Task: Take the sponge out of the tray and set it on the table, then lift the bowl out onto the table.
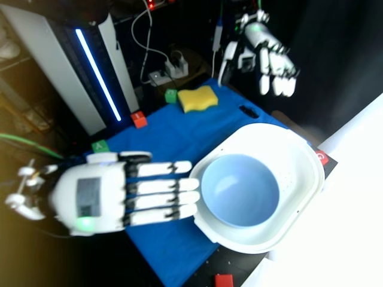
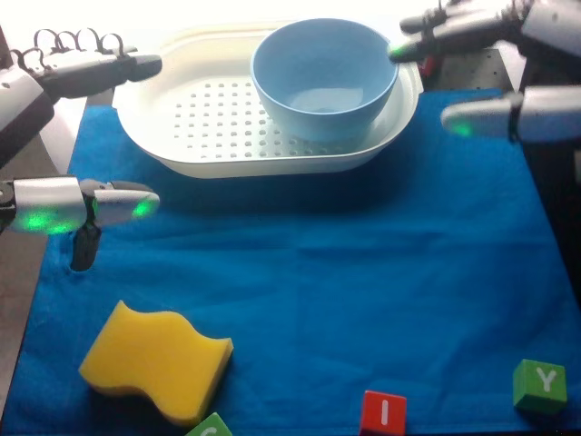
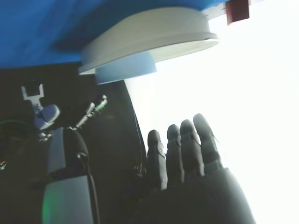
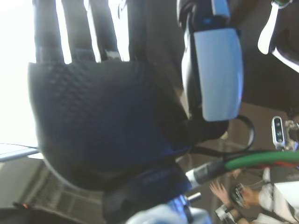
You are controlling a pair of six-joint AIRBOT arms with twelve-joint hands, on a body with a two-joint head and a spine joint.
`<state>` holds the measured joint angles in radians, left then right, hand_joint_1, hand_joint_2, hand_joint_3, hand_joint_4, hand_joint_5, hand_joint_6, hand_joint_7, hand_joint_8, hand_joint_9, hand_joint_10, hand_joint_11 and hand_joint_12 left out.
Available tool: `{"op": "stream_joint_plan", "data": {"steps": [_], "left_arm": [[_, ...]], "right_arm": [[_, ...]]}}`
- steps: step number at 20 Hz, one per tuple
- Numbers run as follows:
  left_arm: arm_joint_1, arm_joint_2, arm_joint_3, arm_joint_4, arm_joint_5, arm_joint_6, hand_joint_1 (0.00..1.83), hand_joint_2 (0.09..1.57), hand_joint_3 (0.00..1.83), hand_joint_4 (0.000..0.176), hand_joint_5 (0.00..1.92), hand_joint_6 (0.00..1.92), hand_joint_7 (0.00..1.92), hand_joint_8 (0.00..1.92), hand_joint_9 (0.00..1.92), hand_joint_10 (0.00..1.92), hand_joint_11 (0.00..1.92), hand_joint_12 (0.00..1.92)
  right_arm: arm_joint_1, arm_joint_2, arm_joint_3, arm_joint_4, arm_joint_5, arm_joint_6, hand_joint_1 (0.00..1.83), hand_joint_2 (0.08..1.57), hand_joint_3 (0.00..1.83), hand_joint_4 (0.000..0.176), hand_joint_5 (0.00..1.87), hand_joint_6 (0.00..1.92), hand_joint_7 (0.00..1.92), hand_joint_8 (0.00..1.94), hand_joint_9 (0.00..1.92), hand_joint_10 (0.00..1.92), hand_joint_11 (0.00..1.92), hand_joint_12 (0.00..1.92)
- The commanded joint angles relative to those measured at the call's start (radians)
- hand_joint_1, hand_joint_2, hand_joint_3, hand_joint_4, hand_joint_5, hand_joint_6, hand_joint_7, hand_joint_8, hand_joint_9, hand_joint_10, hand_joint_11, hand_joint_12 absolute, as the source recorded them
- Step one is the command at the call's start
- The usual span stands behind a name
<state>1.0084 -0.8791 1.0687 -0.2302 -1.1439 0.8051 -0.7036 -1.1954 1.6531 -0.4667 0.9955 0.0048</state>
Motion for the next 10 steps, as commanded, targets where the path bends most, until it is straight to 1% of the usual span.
{"op": "stream_joint_plan", "data": {"steps": [1,2,3,5,6,7,8,9,10], "left_arm": [[-0.006,-0.003,0.009,-0.025,-0.146,-0.002,0.92,0.9,0.0,0.026,0.4,0.0,0.27,0.0,0.22,0.0,0.0,0.57],[-0.005,-0.009,0.011,-0.028,-0.149,-0.002,0.92,0.9,0.0,0.026,0.4,0.0,0.27,0.0,0.22,0.0,0.0,0.57],[-0.004,-0.015,0.013,-0.029,-0.15,-0.002,0.88,0.9,0.0,0.04,0.43,0.0,0.3,0.0,0.26,0.01,0.0,0.68],[-0.004,-0.019,0.015,-0.029,-0.15,-0.002,0.87,0.9,0.0,0.059,0.44,0.0,0.32,0.0,0.29,0.01,0.0,0.75],[-0.004,-0.022,0.016,-0.029,-0.15,-0.003,0.87,0.9,0.0,0.059,0.44,0.0,0.32,0.0,0.29,0.01,0.0,0.75],[-0.004,-0.028,0.019,-0.03,-0.15,-0.004,0.84,0.9,0.0,0.065,0.46,0.0,0.33,0.0,0.32,0.01,0.0,0.8],[-0.004,-0.031,0.021,-0.03,-0.15,-0.005,0.83,0.9,0.0,0.059,0.46,0.0,0.34,0.0,0.29,0.01,0.0,0.73],[-0.004,-0.033,0.022,-0.03,-0.15,-0.005,0.82,0.9,0.0,0.059,0.47,0.0,0.34,0.0,0.27,0.0,0.0,0.67],[-0.004,-0.033,0.022,-0.03,-0.15,-0.005,0.83,0.9,0.0,0.06,0.47,0.0,0.34,0.0,0.24,0.01,0.0,0.58]], "right_arm": [[0.028,-0.008,0.008,0.039,0.072,0.009,0.75,1.21,0.0,0.096,0.56,0.0,0.36,0.0,0.25,0.0,0.0,0.65],[0.062,-0.027,0.024,0.003,0.038,0.009,0.75,1.21,0.0,0.096,0.56,0.0,0.36,0.0,0.25,0.0,0.0,0.65],[0.095,-0.047,0.038,-0.033,0.0,0.009,0.71,1.2,0.0,0.128,0.55,0.0,0.32,0.0,0.27,0.0,0.0,0.73],[0.111,-0.062,0.051,-0.054,-0.023,0.009,0.72,1.18,0.0,0.138,0.57,0.0,0.33,0.0,0.26,0.0,0.0,0.72],[0.121,-0.075,0.062,-0.071,-0.042,0.009,0.72,1.18,0.0,0.138,0.57,0.0,0.33,0.0,0.26,0.0,0.0,0.72],[0.137,-0.093,0.075,-0.095,-0.069,0.009,0.84,1.15,0.0,0.102,0.58,0.0,0.32,0.0,0.24,0.0,0.0,0.64],[0.145,-0.101,0.081,-0.111,-0.085,0.009,0.88,1.14,0.0,0.082,0.6,0.0,0.34,0.0,0.25,0.0,0.0,0.67],[0.149,-0.104,0.083,-0.117,-0.093,0.009,0.89,1.11,0.0,0.069,0.63,0.01,0.35,0.0,0.28,0.01,0.0,0.72],[0.149,-0.104,0.083,-0.117,-0.093,0.009,0.87,1.1,0.0,0.086,0.63,0.0,0.36,0.0,0.28,0.01,0.0,0.74]]}}
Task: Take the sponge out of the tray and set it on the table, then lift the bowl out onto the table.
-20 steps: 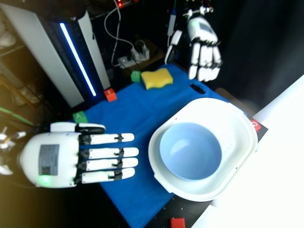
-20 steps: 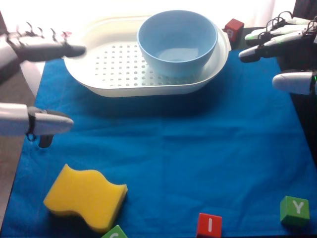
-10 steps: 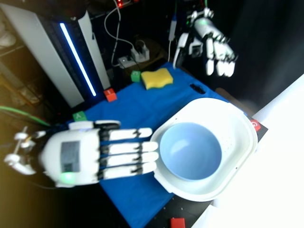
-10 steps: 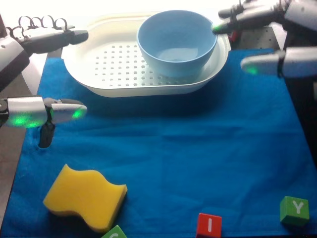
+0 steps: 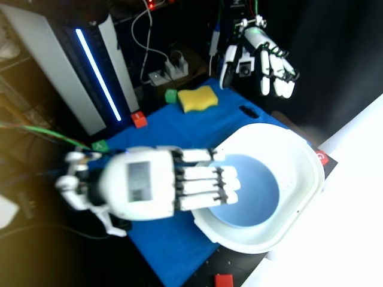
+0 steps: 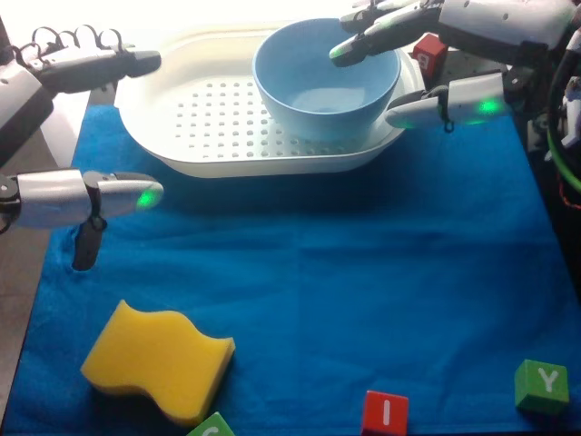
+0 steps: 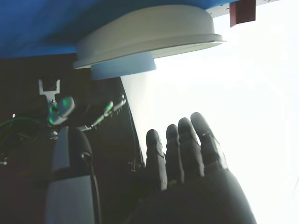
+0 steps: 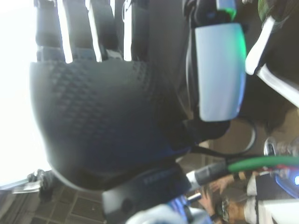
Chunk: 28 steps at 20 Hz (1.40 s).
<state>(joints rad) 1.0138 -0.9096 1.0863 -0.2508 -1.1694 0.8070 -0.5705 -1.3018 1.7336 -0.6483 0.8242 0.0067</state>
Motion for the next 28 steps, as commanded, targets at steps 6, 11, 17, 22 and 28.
{"op": "stream_joint_plan", "data": {"steps": [6,11,17,22,28], "left_arm": [[-0.01,-0.015,0.013,-0.009,-0.12,-0.021,0.84,0.92,0.0,0.024,0.49,0.01,0.34,0.0,0.24,0.0,0.0,0.61],[-0.01,-0.037,0.024,0.005,-0.108,-0.05,0.86,0.93,0.0,0.016,0.5,0.0,0.34,0.0,0.21,0.0,0.0,0.48],[-0.011,-0.045,0.032,0.01,-0.117,-0.065,0.84,0.94,0.0,0.025,0.5,0.0,0.34,0.0,0.22,0.0,0.0,0.52],[-0.012,-0.05,0.033,0.014,-0.12,-0.073,0.83,0.94,0.0,0.028,0.52,0.01,0.37,0.01,0.24,0.01,0.0,0.58],[-0.013,-0.056,0.035,0.022,-0.124,-0.082,0.82,0.94,0.0,0.013,0.55,0.0,0.38,0.0,0.26,0.0,0.0,0.66]], "right_arm": [[0.047,-0.062,0.064,-0.028,0.02,0.075,0.9,1.09,0.0,0.141,0.65,0.0,0.38,0.0,0.31,0.01,0.0,0.79],[0.084,-0.152,0.139,-0.159,-0.092,0.122,0.88,1.06,0.0,0.144,0.64,0.0,0.36,0.0,0.29,0.01,0.0,0.75],[0.111,-0.202,0.164,-0.244,-0.175,0.122,0.8,1.07,0.0,0.133,0.56,0.0,0.32,0.0,0.24,0.0,0.0,0.73],[0.125,-0.223,0.172,-0.325,-0.238,0.122,0.74,1.1,0.0,0.138,0.5,0.0,0.29,0.0,0.22,0.0,0.0,0.66],[0.148,-0.251,0.188,-0.432,-0.321,0.135,0.77,1.06,0.0,0.146,0.5,0.01,0.32,0.0,0.26,0.01,0.0,0.81]]}}
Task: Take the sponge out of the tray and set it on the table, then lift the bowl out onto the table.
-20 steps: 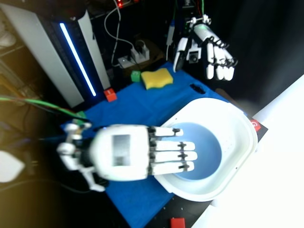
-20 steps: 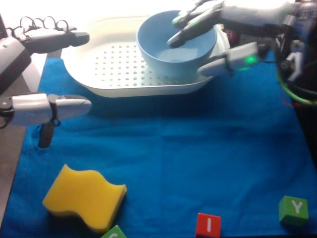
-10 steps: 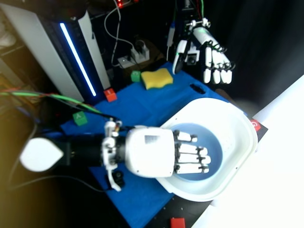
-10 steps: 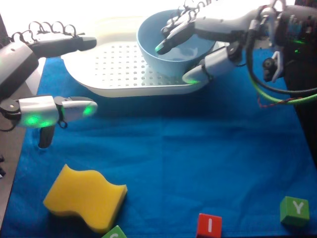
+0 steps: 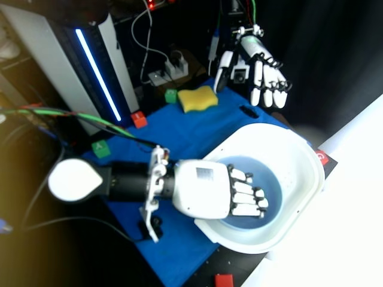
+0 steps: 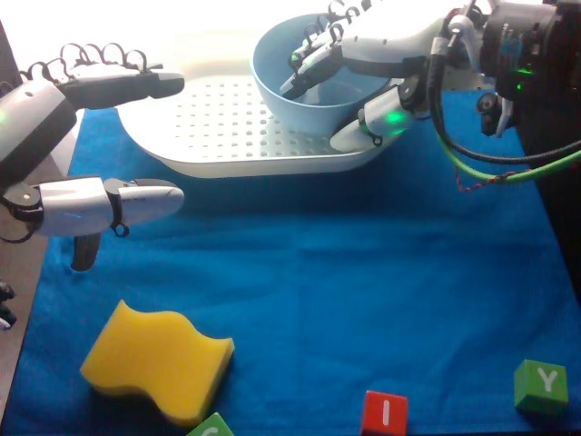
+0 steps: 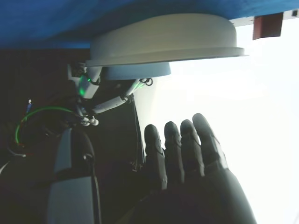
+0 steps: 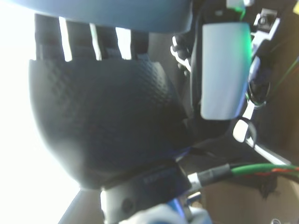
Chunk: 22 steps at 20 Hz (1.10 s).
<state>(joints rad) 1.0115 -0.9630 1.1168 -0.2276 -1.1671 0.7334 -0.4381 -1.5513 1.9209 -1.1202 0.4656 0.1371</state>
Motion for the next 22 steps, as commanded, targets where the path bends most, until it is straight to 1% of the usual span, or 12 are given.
{"op": "stream_joint_plan", "data": {"steps": [1,3,5,6,7,8,9,10,14,16,18,22], "left_arm": [[-0.011,-0.003,0.005,-0.001,-0.127,-0.01,0.83,0.94,0.0,0.009,0.55,0.0,0.38,0.0,0.27,0.01,0.0,0.69],[-0.011,-0.007,0.007,0.0,-0.127,-0.016,0.82,0.95,0.0,0.016,0.55,0.0,0.39,0.0,0.28,0.01,0.0,0.7],[-0.011,-0.009,0.009,0.001,-0.127,-0.019,0.82,0.95,0.0,0.02,0.55,0.0,0.39,0.0,0.28,0.0,0.0,0.66],[-0.012,-0.009,0.009,0.001,-0.129,-0.02,0.82,0.96,0.0,0.015,0.56,0.0,0.39,0.0,0.28,0.0,0.0,0.66],[-0.012,-0.01,0.009,0.002,-0.131,-0.021,0.81,0.96,0.0,0.016,0.56,0.0,0.4,0.0,0.29,0.0,0.0,0.7],[-0.012,-0.011,0.009,0.002,-0.133,-0.022,0.8,0.96,0.0,0.018,0.56,0.0,0.4,0.0,0.29,0.0,0.0,0.71],[-0.012,-0.011,0.008,0.002,-0.135,-0.024,0.79,0.95,0.0,0.023,0.56,0.0,0.41,0.0,0.29,0.0,0.0,0.73],[-0.011,-0.011,0.008,0.002,-0.138,-0.027,0.79,0.95,0.0,0.016,0.56,0.0,0.41,0.0,0.3,0.0,0.0,0.74],[-0.011,-0.012,0.008,0.001,-0.143,-0.029,0.78,0.96,0.0,0.014,0.57,0.01,0.42,0.0,0.31,0.01,0.0,0.75],[-0.011,-0.013,0.008,0.001,-0.145,-0.03,0.78,0.97,0.0,0.011,0.57,0.0,0.42,0.0,0.31,0.01,0.0,0.75],[-0.011,-0.013,0.008,0.001,-0.147,-0.03,0.79,0.97,0.0,0.007,0.58,0.0,0.43,0.0,0.31,0.0,0.0,0.73],[-0.01,-0.016,0.01,-0.001,-0.149,-0.031,0.81,0.97,0.0,0.022,0.6,0.0,0.44,0.0,0.32,0.0,0.0,0.8]], "right_arm": [[0.017,-0.005,0.002,0.031,0.033,0.008,0.78,1.07,0.0,0.137,0.52,0.01,0.33,0.01,0.26,0.01,0.0,0.81],[0.017,-0.011,0.006,0.022,0.029,0.01,0.79,1.09,0.0,0.098,0.54,0.01,0.36,0.01,0.29,0.01,0.0,0.83],[0.018,-0.018,0.012,0.008,0.019,0.015,0.8,1.16,0.0,0.006,0.62,0.01,0.51,0.01,0.42,0.01,0.06,0.81],[0.018,-0.02,0.015,0.004,0.014,0.018,0.99,1.13,0.0,0.0,0.82,0.02,0.75,0.02,0.72,0.04,0.35,0.78],[0.018,-0.023,0.02,-0.002,0.01,0.023,1.12,1.12,0.0,0.0,0.97,0.73,0.96,0.01,0.98,0.03,0.52,1.0],[0.018,-0.024,0.021,-0.004,0.009,0.026,1.22,1.1,0.0,0.0,1.01,0.74,1.03,0.83,1.18,0.09,0.68,1.24],[0.018,-0.024,0.021,-0.005,0.009,0.028,1.17,1.11,0.0,0.0,1.0,0.89,0.97,1.26,1.07,1.22,0.88,1.71],[0.018,-0.024,0.02,-0.005,0.009,0.029,1.15,1.12,0.0,0.0,0.98,0.96,1.03,1.28,1.09,1.48,0.97,1.74],[0.018,-0.023,0.016,-0.005,0.009,0.029,1.11,1.15,0.0,0.0,0.92,1.06,1.21,0.23,1.18,0.7,0.96,1.33],[0.018,-0.023,0.016,-0.005,0.011,0.029,1.11,1.15,0.0,0.0,0.93,1.06,1.16,1.35,1.23,1.62,1.16,1.85],[0.018,-0.023,0.016,-0.006,0.014,0.029,1.06,1.19,0.0,0.0,0.84,1.18,1.16,1.76,1.31,1.88,1.32,1.92],[0.028,-0.022,0.016,-0.005,0.041,0.029,1.14,1.14,0.0,0.0,0.93,1.04,1.17,1.81,1.39,1.92,1.44,1.92]]}}
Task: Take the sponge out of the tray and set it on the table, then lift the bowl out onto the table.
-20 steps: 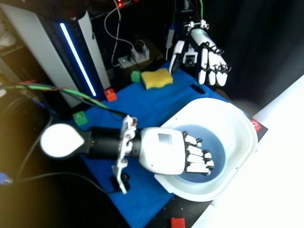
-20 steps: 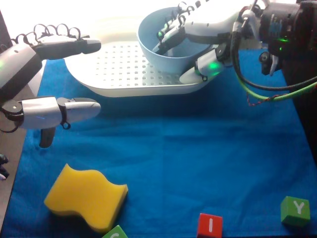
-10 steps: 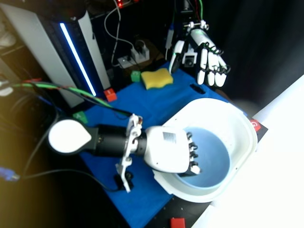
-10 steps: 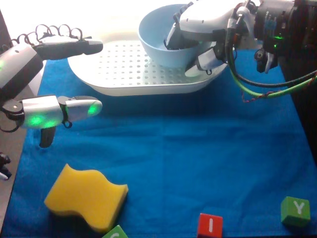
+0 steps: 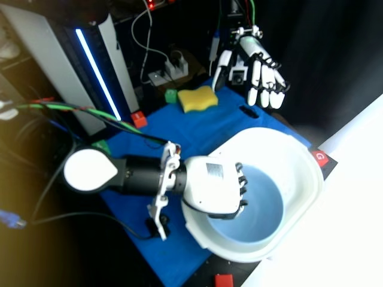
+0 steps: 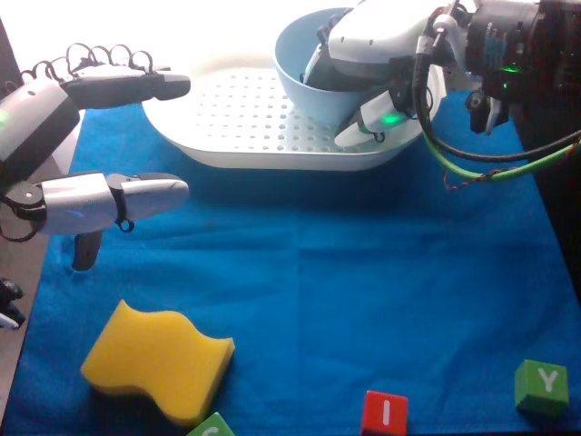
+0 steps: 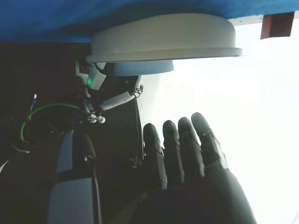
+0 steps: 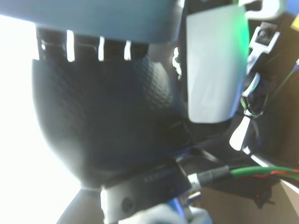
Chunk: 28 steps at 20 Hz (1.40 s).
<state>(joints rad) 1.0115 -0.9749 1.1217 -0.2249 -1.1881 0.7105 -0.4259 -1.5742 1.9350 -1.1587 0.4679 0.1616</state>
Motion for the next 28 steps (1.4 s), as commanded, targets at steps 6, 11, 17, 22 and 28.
{"op": "stream_joint_plan", "data": {"steps": [6,11,17,22,28], "left_arm": [[-0.006,-0.006,0.004,-0.009,-0.137,-0.012,0.83,0.97,0.0,0.022,0.61,0.0,0.45,0.0,0.34,0.0,0.0,0.85],[-0.001,-0.007,0.002,-0.014,-0.141,-0.012,0.83,0.97,0.0,0.013,0.61,0.0,0.44,0.0,0.33,0.0,0.0,0.8],[0.011,-0.003,-0.008,-0.033,-0.172,-0.013,0.85,0.98,0.0,0.019,0.61,0.0,0.43,0.0,0.31,0.0,0.0,0.73],[0.055,0.025,-0.038,-0.075,-0.24,-0.013,0.86,0.97,0.0,0.017,0.62,0.0,0.44,0.0,0.31,0.0,0.0,0.67],[0.071,0.034,-0.047,-0.092,-0.259,-0.013,0.82,0.98,0.0,0.04,0.61,0.0,0.43,0.0,0.31,0.0,0.0,0.67]], "right_arm": [[0.087,0.058,-0.047,0.087,0.167,0.005,1.12,1.17,0.0,0.0,0.88,1.13,1.19,0.64,1.25,0.97,1.04,1.53],[0.103,0.128,-0.106,0.156,0.228,0.004,0.78,1.26,0.0,0.0,1.04,0.16,1.32,0.01,1.3,0.33,0.83,1.18],[0.103,0.268,-0.239,0.232,0.367,-0.034,1.06,1.18,0.0,0.0,0.88,1.13,1.31,0.68,1.17,1.16,0.9,1.66],[0.074,0.407,-0.421,0.262,0.426,-0.13,1.03,1.24,0.0,0.0,0.77,1.3,1.3,0.04,1.26,0.22,1.03,1.04],[-0.086,0.52,-0.589,0.261,0.6,-0.13,0.83,1.45,0.0,0.0,0.44,1.78,0.88,0.0,0.82,0.0,0.46,1.1]]}}
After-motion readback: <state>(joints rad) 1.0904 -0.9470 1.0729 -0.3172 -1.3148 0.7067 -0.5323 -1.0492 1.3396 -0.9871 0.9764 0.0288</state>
